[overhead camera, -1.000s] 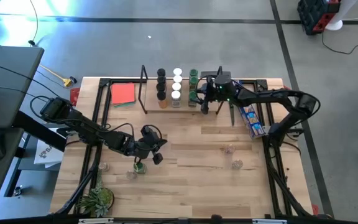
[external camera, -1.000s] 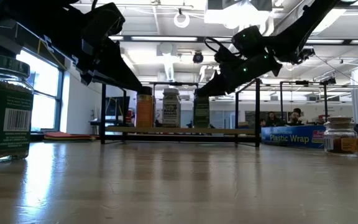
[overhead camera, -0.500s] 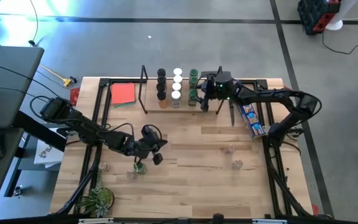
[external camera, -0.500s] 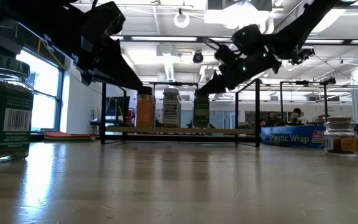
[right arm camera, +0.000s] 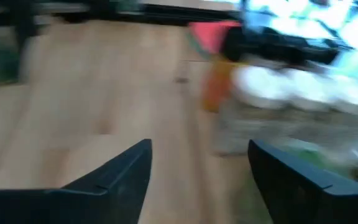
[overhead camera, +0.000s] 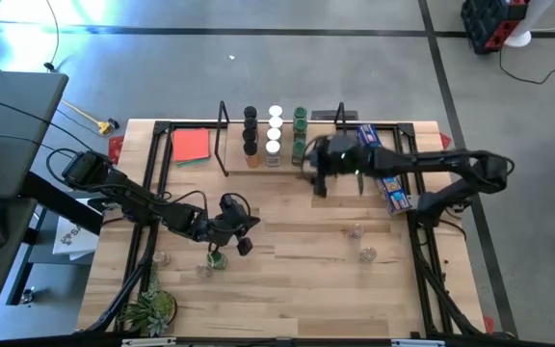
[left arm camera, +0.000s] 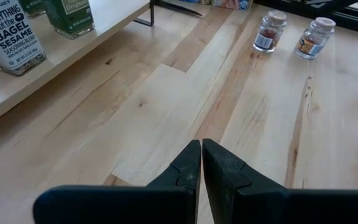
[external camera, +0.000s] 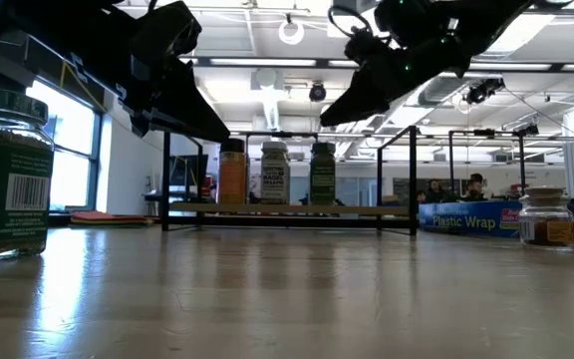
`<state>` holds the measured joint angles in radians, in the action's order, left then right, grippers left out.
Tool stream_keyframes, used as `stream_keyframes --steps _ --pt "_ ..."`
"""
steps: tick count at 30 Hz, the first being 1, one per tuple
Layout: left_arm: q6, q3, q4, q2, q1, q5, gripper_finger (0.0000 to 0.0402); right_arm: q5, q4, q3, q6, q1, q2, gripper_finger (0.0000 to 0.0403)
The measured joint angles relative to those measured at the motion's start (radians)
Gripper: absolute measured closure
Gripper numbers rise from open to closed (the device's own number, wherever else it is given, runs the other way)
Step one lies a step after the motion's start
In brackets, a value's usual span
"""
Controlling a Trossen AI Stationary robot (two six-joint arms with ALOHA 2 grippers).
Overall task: Shelf spices
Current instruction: Put the green seasoning bottle on the shelf aligned with the other green seasoning bottles
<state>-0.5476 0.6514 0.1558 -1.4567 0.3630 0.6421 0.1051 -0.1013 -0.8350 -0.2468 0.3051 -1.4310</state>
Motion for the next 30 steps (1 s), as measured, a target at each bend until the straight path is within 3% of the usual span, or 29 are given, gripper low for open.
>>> stream_keyframes --steps 4,7,12,30 --pt "0.002 0.000 0.001 0.000 0.000 0.007 0.0387 -0.059 -0.033 0.004 -0.006 -0.051 -0.088 0.0217" --pt "0.002 0.000 0.000 0.000 0.000 0.006 0.0387 -0.121 -0.063 0.004 0.005 -0.026 -0.157 0.0290" --pt "0.010 0.000 -0.001 0.000 0.000 0.006 0.0387 -0.127 -0.118 0.004 0.021 0.038 -0.250 0.0387" --pt "0.010 0.000 0.000 0.000 0.000 0.005 0.0387 -0.117 -0.238 0.004 0.066 0.146 -0.293 0.0398"
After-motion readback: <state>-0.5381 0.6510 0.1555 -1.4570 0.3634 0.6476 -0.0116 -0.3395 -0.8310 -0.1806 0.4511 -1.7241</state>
